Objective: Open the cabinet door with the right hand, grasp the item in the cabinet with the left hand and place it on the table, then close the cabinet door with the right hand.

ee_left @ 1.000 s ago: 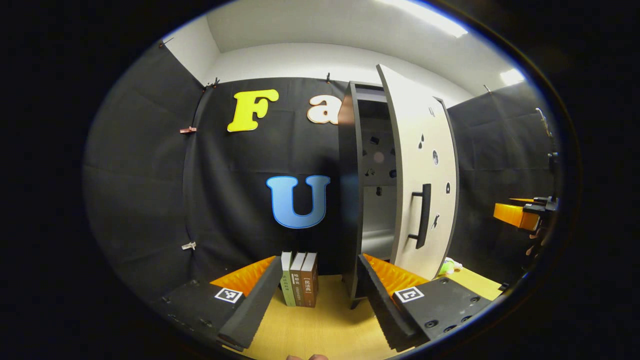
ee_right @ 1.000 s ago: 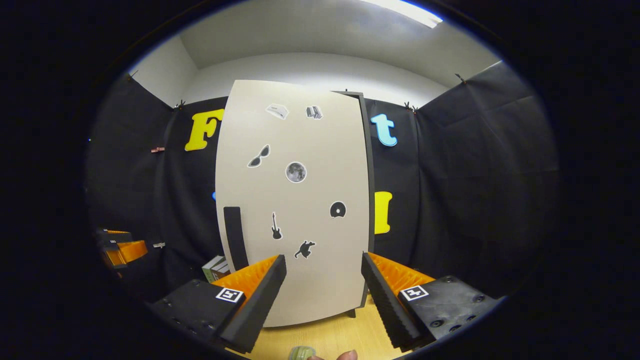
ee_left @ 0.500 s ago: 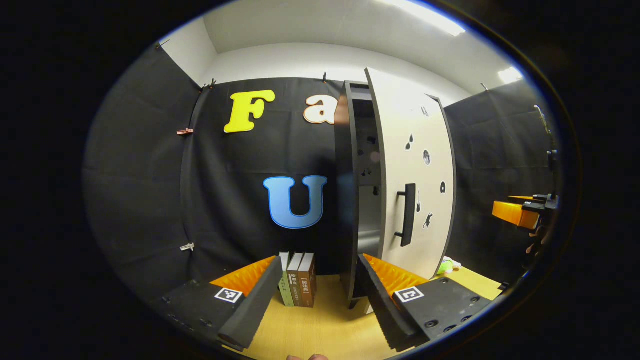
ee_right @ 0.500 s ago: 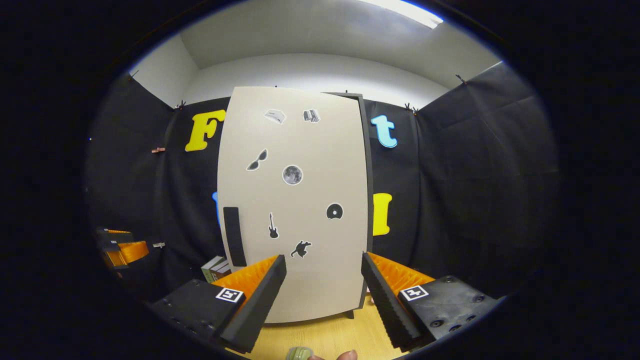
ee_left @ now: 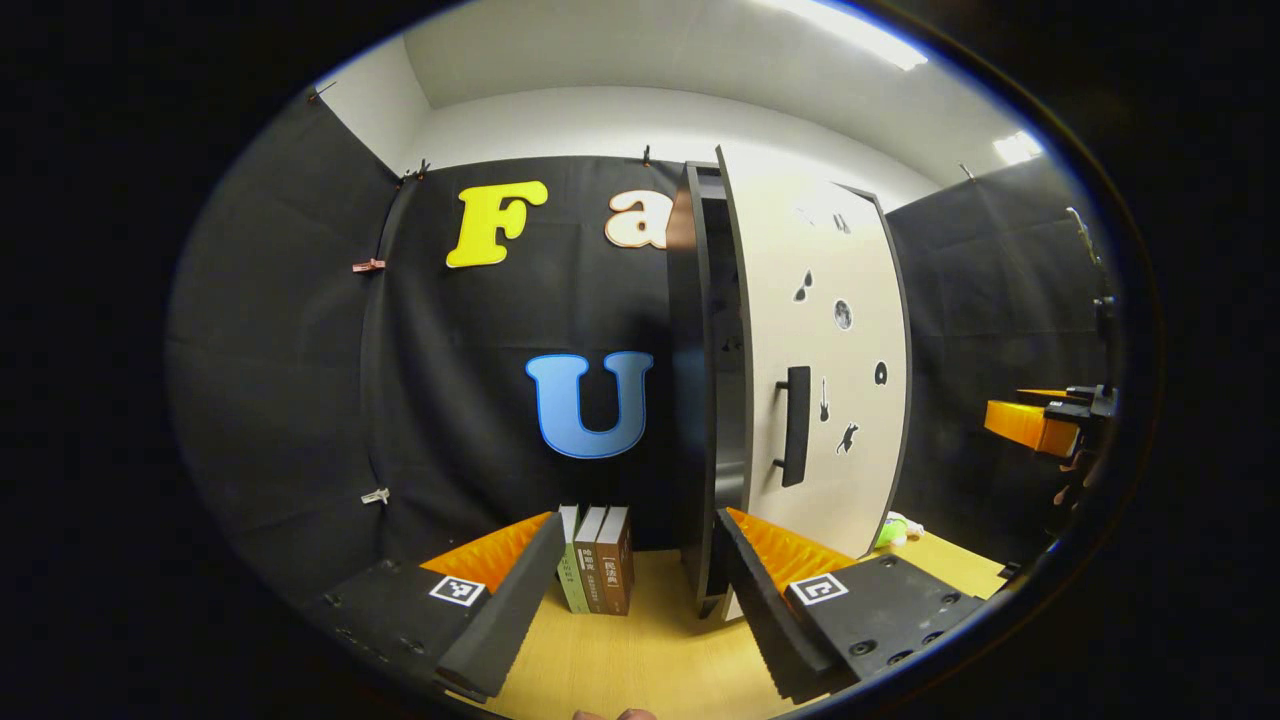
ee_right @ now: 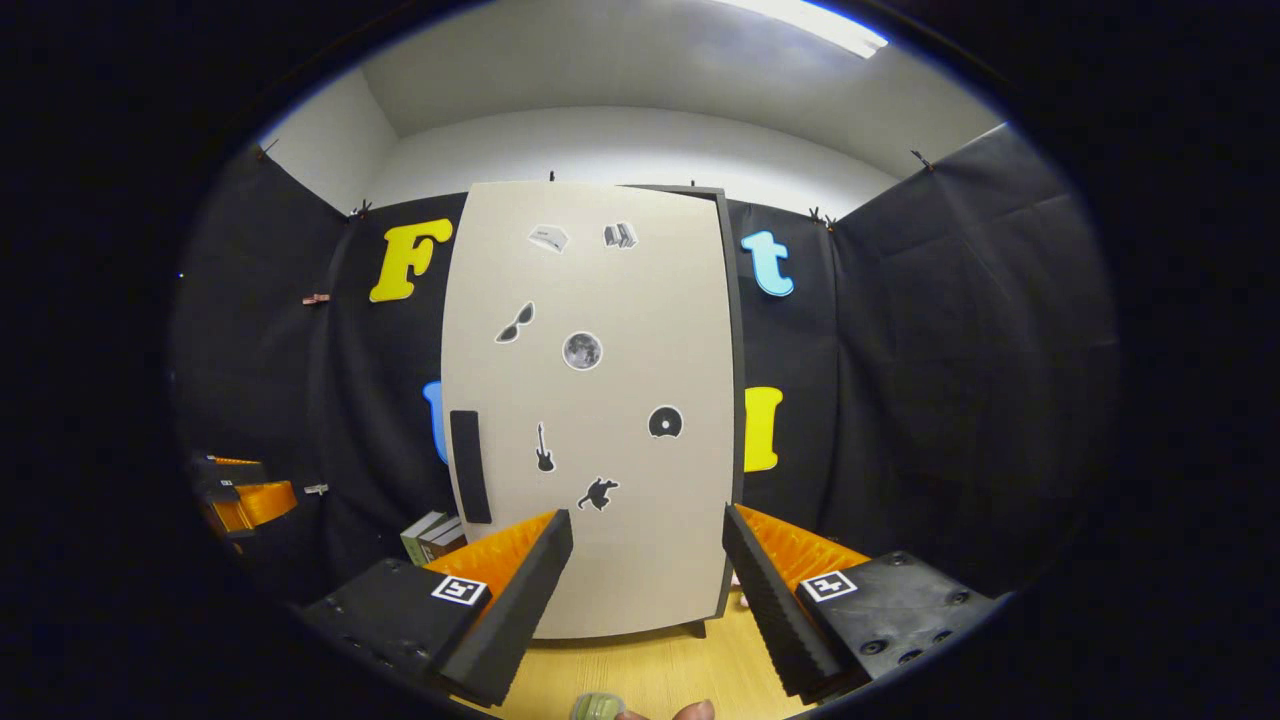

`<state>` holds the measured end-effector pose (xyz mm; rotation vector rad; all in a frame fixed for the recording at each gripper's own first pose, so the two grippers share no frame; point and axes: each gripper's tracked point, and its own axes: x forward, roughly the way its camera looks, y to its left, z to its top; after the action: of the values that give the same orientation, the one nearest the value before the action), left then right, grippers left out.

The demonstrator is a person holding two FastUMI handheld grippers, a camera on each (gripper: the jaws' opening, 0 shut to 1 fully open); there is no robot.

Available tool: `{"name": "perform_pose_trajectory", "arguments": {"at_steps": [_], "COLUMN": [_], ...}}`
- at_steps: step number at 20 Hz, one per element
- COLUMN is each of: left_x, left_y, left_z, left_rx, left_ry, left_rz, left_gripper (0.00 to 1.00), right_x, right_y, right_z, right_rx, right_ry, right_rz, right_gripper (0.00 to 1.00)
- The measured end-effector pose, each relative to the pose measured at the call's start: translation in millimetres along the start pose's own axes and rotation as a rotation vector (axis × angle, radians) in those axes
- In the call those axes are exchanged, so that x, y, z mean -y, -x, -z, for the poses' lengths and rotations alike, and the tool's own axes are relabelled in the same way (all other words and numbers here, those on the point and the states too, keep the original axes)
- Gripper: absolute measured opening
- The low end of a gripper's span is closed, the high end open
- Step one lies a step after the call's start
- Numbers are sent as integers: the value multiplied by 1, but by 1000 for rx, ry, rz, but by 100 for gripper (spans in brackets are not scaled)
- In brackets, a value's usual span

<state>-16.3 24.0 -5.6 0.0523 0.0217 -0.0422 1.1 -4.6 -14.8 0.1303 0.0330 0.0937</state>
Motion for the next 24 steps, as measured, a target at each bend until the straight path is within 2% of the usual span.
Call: {"name": "perform_pose_trajectory", "arguments": {"at_steps": [17, 18, 19, 24], "left_x": [2, 2, 2, 4], "left_y": [1, 1, 2, 2], "left_z": [-1, -2, -2, -5], "left_rx": [3, 4, 4, 9], "left_ry": [4, 2, 2, 0], "left_rz": [0, -2, -1, -1], "left_gripper": [94, 94, 94, 94], "right_x": [4, 4, 4, 5], "right_y": [2, 3, 4, 4], "right_z": [-3, -3, -4, -7], "right_rx": [7, 7, 10, 21], "right_ry": [2, 0, -1, 10], "right_rz": [10, 10, 11, 17], "right_gripper": [98, 95, 98, 98]}}
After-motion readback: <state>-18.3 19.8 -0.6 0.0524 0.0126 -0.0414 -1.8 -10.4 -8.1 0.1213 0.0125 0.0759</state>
